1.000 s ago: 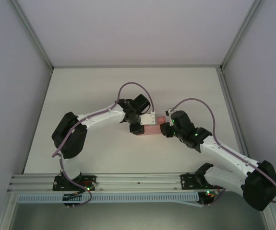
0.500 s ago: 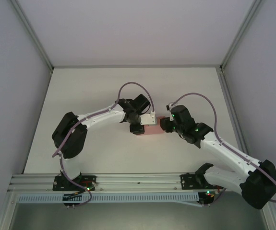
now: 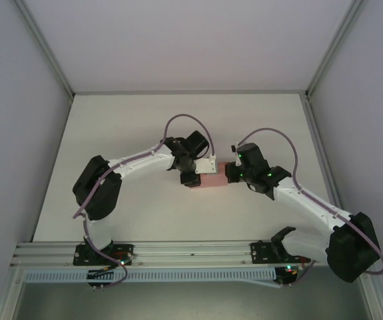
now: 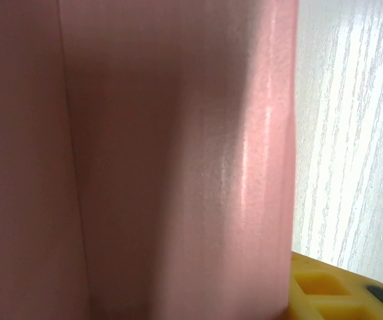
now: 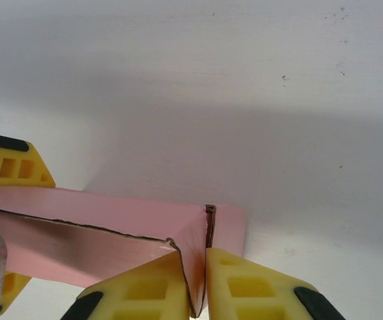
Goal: Assemble paper box
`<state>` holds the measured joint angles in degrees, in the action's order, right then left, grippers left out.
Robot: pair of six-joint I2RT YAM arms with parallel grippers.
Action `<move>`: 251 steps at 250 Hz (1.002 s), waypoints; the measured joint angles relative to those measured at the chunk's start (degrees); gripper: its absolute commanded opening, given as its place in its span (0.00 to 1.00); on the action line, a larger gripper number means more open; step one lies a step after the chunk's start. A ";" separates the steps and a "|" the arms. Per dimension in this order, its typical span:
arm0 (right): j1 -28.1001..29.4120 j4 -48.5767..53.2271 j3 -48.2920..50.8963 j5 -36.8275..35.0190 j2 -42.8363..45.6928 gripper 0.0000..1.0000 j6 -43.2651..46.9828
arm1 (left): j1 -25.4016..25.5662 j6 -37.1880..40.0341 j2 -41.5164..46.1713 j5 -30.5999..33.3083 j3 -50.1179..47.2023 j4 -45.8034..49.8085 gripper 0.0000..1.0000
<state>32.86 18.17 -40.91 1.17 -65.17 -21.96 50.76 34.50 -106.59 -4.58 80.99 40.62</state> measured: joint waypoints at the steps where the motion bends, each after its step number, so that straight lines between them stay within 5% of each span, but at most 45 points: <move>1: 0.00 -0.02 0.00 0.00 0.00 0.13 0.00 | 0.00 0.00 0.00 0.00 0.00 0.00 0.46; 52: -0.04 -0.07 0.00 0.09 0.04 0.23 -0.39 | 0.02 0.22 -0.17 -0.02 0.28 0.37 0.46; 115: -0.15 0.90 -0.26 0.20 0.61 0.05 -0.70 | 0.09 0.24 -0.31 -0.02 0.52 0.44 0.46; 181: -0.15 1.97 -0.72 0.35 0.61 0.15 -1.88 | 0.31 0.42 -0.68 -0.02 1.01 0.74 0.45; 251: -0.15 4.20 -2.19 0.11 2.12 0.11 -2.32 | 0.33 0.42 -0.72 -0.02 1.05 0.74 0.45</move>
<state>32.71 22.37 -43.09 1.28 -63.05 -24.27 51.09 34.92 -107.31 -4.60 82.04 41.36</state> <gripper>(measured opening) 0.116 0.452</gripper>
